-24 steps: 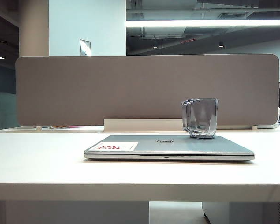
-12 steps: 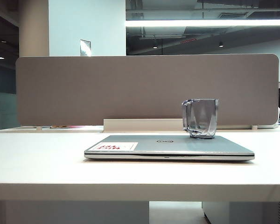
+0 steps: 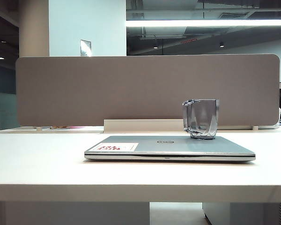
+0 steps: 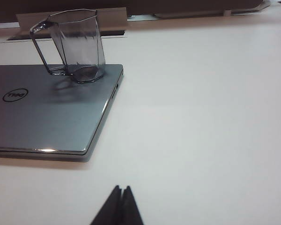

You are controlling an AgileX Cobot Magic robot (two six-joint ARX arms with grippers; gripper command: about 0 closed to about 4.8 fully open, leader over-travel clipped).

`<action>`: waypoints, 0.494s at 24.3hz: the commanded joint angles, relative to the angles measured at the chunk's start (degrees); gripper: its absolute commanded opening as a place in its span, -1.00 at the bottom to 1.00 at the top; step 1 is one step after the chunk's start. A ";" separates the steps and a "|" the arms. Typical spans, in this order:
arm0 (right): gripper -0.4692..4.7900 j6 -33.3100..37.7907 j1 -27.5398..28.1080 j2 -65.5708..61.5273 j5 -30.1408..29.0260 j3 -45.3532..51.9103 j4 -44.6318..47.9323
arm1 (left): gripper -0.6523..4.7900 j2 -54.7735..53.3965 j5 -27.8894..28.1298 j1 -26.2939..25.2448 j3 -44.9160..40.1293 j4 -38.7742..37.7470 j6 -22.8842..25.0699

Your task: Pick up the water cup and place it on the left side of the laptop.

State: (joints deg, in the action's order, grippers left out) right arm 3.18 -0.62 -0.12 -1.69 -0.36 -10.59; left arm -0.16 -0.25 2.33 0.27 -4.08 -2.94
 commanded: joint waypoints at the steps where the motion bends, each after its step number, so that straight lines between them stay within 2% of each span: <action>1: -0.84 0.07 -0.02 0.07 -1.44 0.24 1.07 | -0.78 -0.04 -2.43 0.13 0.37 4.90 -10.01; 3: -0.84 0.07 -0.02 0.07 -2.03 0.24 1.40 | -0.78 -0.04 -2.99 0.15 0.42 6.80 -13.25; 12: -0.84 0.24 -0.02 0.07 -3.58 0.24 1.49 | -0.78 -1.03 -16.57 0.15 9.20 6.14 -11.78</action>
State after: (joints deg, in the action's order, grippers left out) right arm 3.36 -0.64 -0.12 -4.80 -0.36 -10.15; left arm -0.47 -13.91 2.44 8.05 1.45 -15.05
